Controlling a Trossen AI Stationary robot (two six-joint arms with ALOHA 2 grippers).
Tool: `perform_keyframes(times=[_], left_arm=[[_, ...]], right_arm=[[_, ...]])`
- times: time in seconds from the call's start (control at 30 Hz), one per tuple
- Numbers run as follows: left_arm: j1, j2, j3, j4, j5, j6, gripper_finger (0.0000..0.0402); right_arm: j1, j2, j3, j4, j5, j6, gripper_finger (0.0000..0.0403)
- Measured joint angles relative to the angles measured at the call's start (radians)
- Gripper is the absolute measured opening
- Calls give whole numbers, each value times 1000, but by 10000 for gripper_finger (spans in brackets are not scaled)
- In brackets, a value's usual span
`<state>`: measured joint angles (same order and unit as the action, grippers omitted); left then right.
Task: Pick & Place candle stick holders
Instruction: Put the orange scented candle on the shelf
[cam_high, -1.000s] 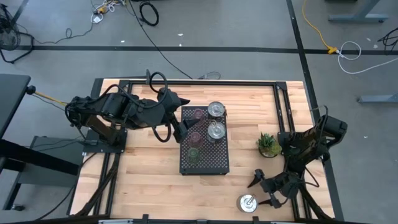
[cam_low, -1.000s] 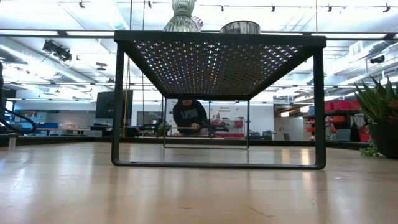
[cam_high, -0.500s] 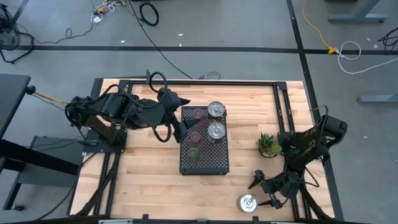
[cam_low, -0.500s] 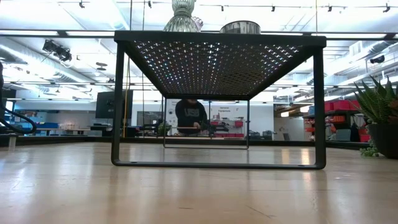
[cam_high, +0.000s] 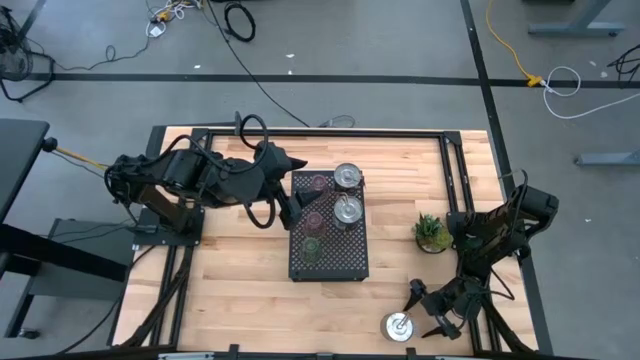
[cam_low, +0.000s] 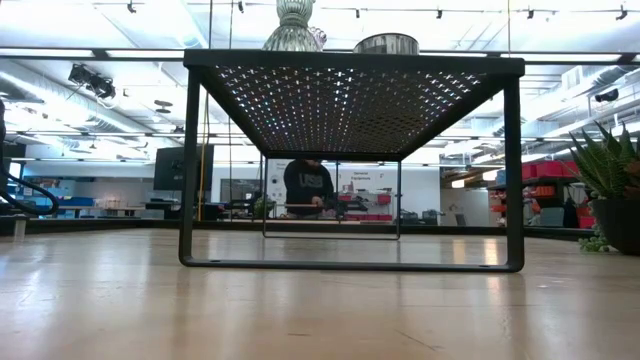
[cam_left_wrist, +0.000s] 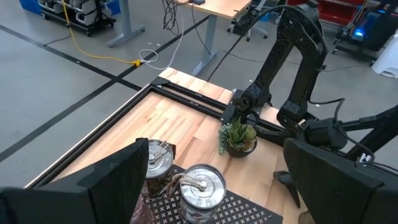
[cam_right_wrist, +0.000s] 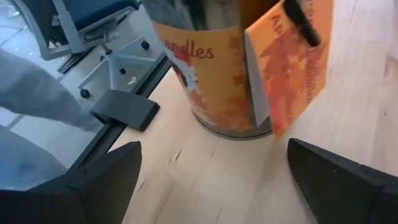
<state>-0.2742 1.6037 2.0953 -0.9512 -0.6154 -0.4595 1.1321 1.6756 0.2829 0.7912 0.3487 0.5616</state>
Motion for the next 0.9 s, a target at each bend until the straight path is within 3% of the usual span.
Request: perform_keyframes(times=[0.23, 0.6, 0.9], left_arm=[[0, 0, 0, 0, 1, 0, 374], [0, 0, 0, -1, 1, 0, 374], [0, 0, 0, 0, 14, 0, 374]], right_arm=[[-20, 0, 0, 6, -32, -45, 400], [-66, 1, 4, 119, 36, -108, 400], [-85, 42, 89, 112, 28, -183, 400]])
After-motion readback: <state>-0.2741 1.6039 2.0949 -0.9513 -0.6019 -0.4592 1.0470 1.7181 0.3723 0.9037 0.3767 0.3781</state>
